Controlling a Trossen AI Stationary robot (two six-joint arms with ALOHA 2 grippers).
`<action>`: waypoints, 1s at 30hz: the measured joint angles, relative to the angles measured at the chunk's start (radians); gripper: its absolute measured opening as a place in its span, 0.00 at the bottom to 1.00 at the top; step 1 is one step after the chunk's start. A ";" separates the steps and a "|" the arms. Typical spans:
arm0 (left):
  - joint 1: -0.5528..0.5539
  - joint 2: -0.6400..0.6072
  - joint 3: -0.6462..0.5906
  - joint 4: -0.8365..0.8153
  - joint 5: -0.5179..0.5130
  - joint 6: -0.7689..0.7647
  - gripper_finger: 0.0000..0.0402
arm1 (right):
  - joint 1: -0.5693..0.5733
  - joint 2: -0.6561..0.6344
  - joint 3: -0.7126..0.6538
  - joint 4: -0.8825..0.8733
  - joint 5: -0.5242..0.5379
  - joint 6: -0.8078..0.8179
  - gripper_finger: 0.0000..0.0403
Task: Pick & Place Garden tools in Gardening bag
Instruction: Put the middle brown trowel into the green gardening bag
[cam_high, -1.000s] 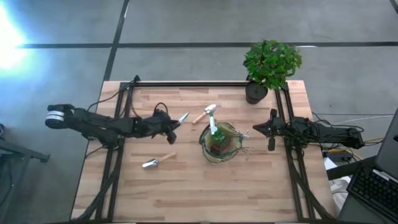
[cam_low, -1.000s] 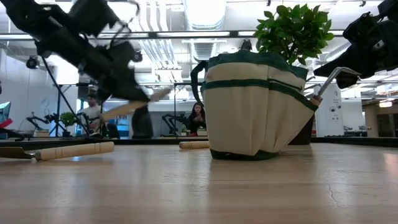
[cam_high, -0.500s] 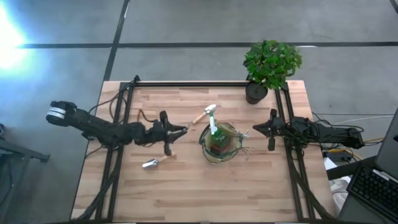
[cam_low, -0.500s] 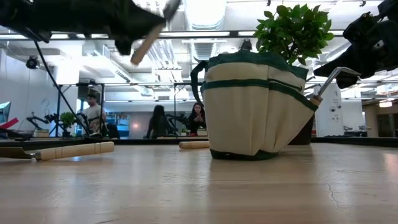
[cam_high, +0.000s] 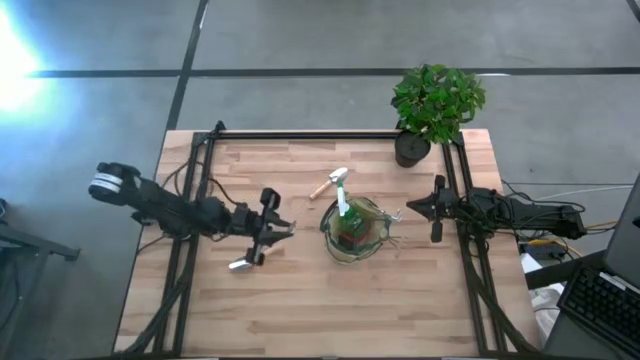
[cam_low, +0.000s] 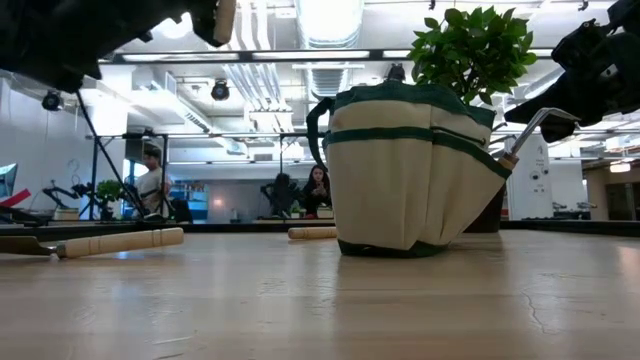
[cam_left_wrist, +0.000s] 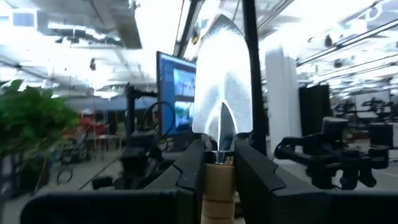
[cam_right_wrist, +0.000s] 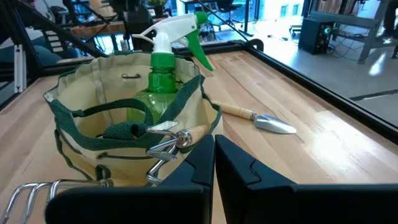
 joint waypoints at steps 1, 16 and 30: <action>0.000 0.026 0.008 0.028 0.005 0.002 0.16 | 0.000 0.000 0.000 0.000 0.000 0.000 0.02; -0.009 0.370 0.289 0.096 0.001 -0.057 0.16 | 0.000 0.000 0.000 0.000 0.000 0.000 0.02; -0.020 0.420 0.315 0.095 0.039 -0.080 0.16 | 0.000 0.000 0.000 0.000 0.000 0.000 0.02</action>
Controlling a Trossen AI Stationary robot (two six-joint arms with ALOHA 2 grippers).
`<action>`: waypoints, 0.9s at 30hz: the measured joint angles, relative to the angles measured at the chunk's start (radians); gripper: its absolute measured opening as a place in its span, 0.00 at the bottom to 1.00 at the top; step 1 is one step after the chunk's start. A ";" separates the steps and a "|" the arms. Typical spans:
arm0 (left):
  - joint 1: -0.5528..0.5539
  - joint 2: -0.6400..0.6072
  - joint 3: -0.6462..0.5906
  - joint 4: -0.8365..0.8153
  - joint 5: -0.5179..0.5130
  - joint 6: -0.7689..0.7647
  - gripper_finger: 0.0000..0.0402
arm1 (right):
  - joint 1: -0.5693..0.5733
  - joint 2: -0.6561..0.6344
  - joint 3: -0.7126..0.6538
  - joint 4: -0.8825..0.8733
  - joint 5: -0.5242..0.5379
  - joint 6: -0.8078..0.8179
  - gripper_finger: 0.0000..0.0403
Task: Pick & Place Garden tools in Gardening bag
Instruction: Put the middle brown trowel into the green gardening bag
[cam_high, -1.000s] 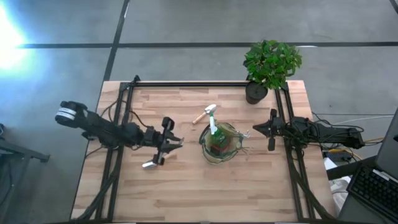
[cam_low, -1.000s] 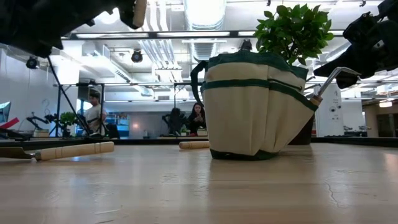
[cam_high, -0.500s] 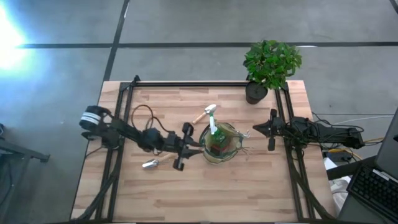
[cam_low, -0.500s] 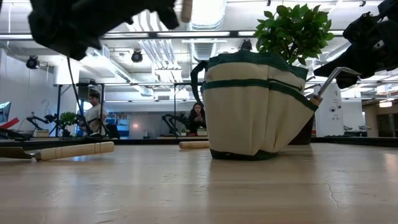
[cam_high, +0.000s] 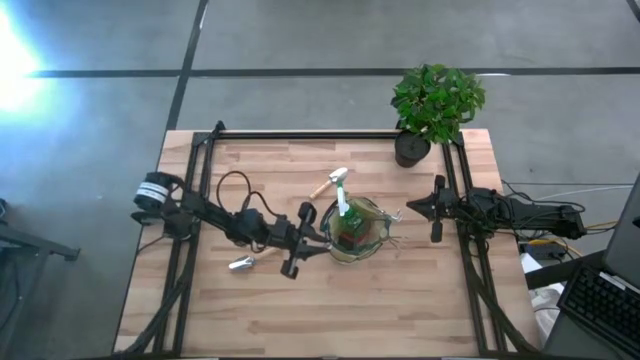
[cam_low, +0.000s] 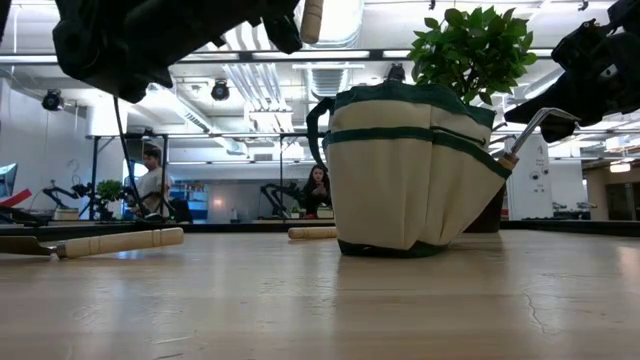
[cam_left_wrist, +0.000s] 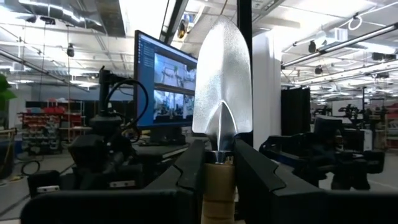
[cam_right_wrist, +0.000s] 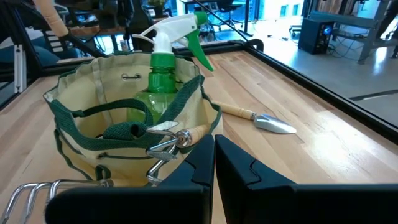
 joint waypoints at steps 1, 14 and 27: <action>0.000 0.000 0.000 -0.001 -0.001 0.003 0.16 | 0.000 0.000 0.000 0.000 0.000 0.000 0.02; 0.014 0.079 0.029 -0.018 -0.002 0.034 0.16 | 0.000 0.000 0.000 0.000 0.000 0.000 0.02; 0.022 0.258 0.161 0.061 -0.004 -0.007 0.16 | 0.000 0.000 0.000 0.000 0.000 0.000 0.02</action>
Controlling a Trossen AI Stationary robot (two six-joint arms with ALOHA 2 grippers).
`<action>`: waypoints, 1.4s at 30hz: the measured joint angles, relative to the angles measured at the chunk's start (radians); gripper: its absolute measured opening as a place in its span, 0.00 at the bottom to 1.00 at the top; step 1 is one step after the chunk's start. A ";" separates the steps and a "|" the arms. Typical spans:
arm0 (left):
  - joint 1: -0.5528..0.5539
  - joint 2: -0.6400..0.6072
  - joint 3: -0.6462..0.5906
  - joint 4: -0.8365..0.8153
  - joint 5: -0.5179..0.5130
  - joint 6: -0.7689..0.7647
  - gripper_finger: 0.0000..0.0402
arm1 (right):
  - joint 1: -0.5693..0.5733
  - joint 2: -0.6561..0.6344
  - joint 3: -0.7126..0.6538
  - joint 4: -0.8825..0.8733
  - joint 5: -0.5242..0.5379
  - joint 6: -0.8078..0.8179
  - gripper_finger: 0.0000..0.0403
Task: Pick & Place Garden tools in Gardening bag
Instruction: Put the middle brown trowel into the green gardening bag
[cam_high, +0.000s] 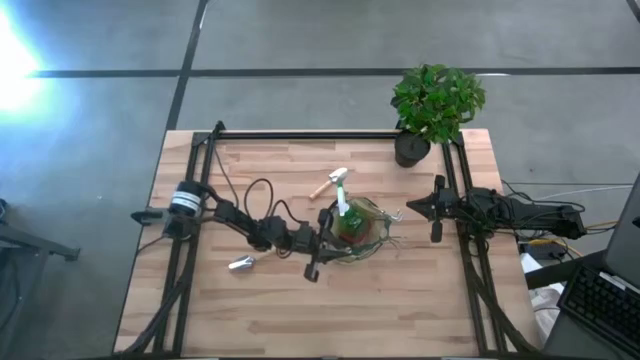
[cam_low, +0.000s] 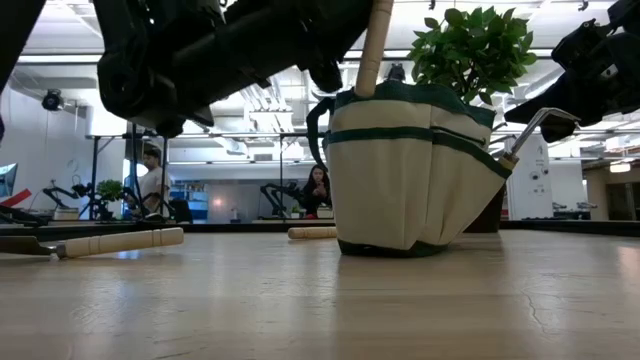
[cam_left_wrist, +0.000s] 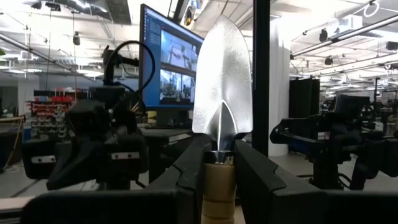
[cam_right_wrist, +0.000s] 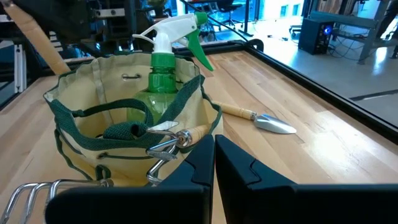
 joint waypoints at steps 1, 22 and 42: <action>0.000 0.007 0.003 0.001 0.000 -0.003 0.16 | 0.000 0.000 0.000 0.000 0.000 0.000 0.02; -0.005 0.042 0.004 -0.025 0.002 0.038 0.16 | 0.000 0.000 0.000 0.000 0.000 0.000 0.02; -0.120 0.039 0.027 -0.079 -0.394 0.159 0.16 | 0.000 0.000 0.000 0.000 0.000 0.000 0.02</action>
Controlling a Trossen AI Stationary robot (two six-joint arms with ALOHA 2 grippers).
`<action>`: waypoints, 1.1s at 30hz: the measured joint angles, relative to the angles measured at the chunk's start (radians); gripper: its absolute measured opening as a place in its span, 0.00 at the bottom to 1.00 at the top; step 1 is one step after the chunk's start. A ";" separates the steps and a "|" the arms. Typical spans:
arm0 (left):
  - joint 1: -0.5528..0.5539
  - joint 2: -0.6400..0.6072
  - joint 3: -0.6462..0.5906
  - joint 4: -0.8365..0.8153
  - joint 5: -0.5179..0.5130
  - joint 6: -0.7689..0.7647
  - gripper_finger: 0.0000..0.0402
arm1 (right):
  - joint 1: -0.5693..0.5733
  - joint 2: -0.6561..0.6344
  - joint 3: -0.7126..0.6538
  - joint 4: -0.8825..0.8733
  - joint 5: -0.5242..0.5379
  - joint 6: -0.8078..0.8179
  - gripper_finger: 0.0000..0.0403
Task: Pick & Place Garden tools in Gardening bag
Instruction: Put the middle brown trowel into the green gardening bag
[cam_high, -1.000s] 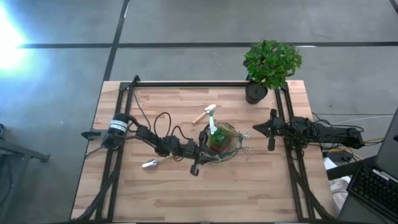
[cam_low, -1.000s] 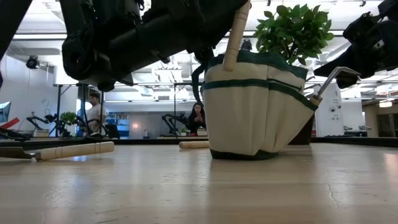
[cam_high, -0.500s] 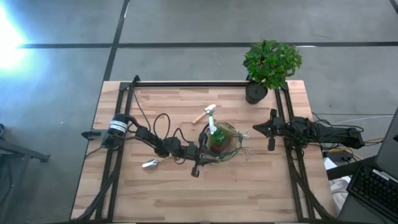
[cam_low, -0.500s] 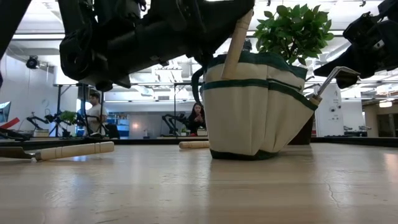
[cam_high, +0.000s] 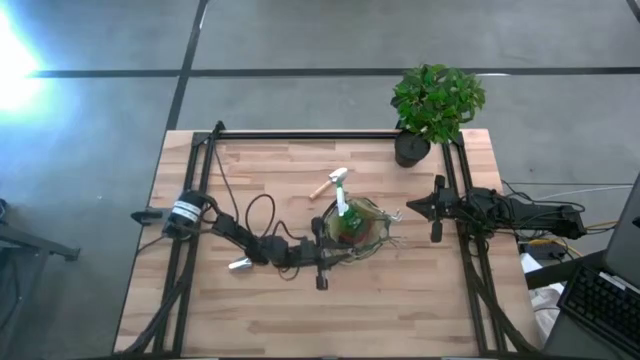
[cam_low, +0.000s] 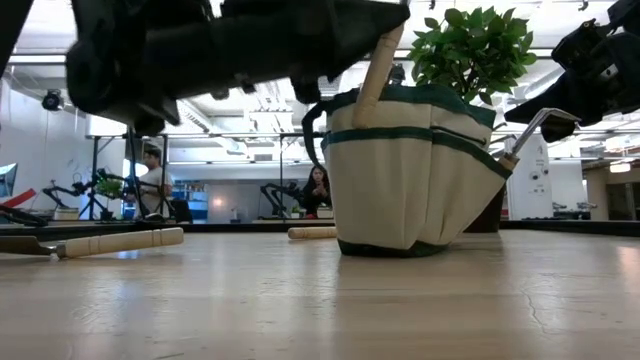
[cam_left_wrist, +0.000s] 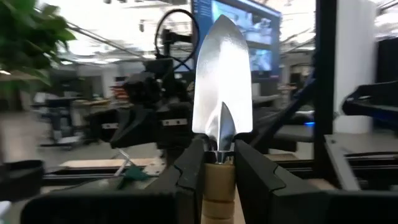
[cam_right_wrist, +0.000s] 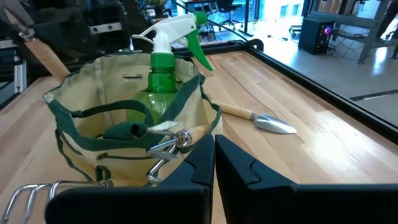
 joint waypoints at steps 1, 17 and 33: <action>-0.014 0.000 0.009 -0.007 -0.039 0.019 0.16 | 0.000 0.000 0.000 0.000 0.000 0.000 0.02; -0.144 -0.003 0.191 -0.175 -0.680 0.109 0.16 | 0.000 0.000 0.000 0.000 0.000 0.000 0.02; -0.121 0.113 0.161 0.036 -0.441 0.206 0.16 | 0.000 0.000 0.000 0.000 0.000 0.000 0.02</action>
